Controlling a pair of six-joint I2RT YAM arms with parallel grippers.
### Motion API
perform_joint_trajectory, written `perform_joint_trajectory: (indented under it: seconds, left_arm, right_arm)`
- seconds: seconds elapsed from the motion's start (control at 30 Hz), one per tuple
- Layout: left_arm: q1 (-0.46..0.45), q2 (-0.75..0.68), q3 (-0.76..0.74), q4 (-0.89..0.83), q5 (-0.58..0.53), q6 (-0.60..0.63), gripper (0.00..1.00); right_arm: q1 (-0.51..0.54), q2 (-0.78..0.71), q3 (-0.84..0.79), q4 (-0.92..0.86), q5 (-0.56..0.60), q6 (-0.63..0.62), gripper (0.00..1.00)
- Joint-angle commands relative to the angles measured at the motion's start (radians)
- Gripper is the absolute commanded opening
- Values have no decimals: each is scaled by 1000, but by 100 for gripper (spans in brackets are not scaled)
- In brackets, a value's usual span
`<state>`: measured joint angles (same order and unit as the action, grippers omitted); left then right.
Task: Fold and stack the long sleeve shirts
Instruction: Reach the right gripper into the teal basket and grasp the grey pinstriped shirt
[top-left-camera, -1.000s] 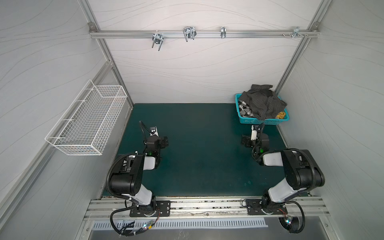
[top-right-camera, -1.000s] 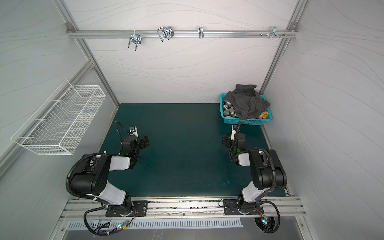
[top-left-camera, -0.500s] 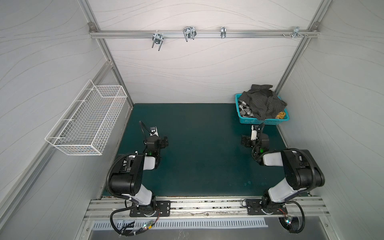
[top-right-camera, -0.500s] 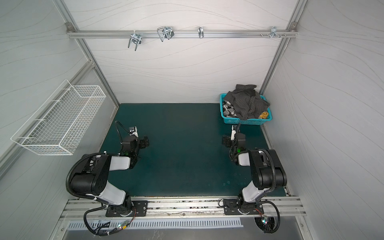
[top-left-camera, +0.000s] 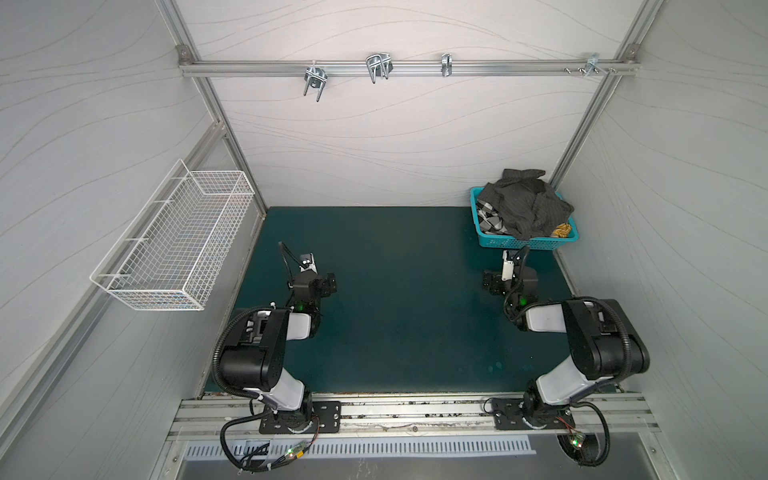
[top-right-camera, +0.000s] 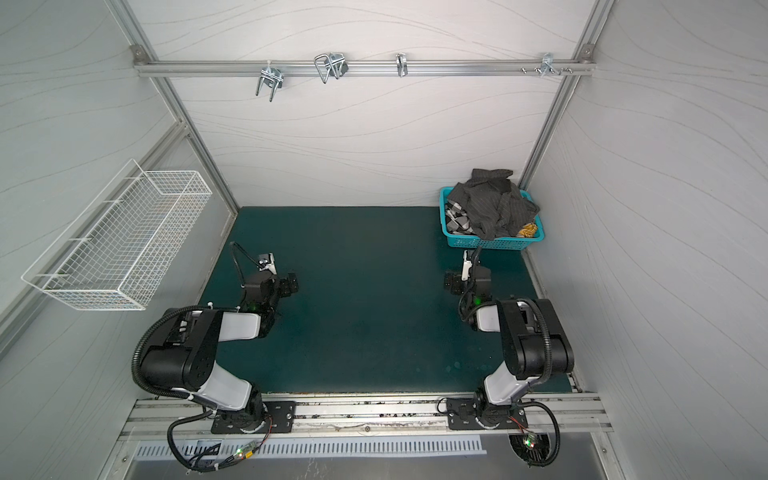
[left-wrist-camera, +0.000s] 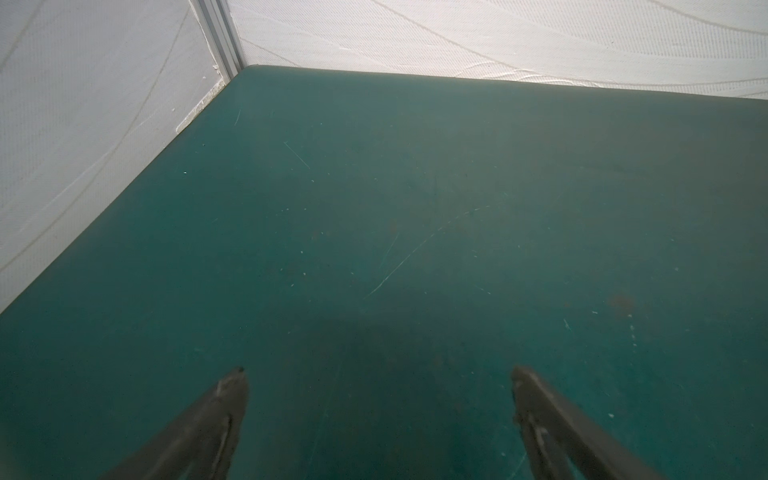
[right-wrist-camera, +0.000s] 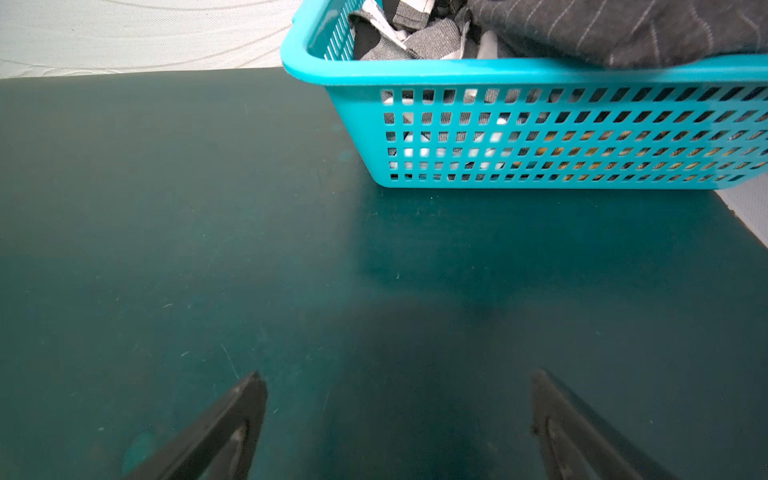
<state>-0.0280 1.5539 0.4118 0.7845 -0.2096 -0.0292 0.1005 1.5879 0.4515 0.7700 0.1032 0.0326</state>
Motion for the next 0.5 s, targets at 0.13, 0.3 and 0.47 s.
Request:
perform_joint_trajectory:
  seconds: [0.13, 0.3, 0.47]
  left_arm:
    - [-23, -131, 232, -417, -158, -25, 100]
    - [-19, -201, 621, -896, -7, -290, 98]
    - [-83, -158, 791, -1064, 150, -405, 99]
  right_arm:
    - [37, -235, 350, -741, 320, 185, 99]
    - [-89, -247, 686, -1136, 67, 448, 99]
    - [-223, -77, 938, -1319, -32, 547, 99]
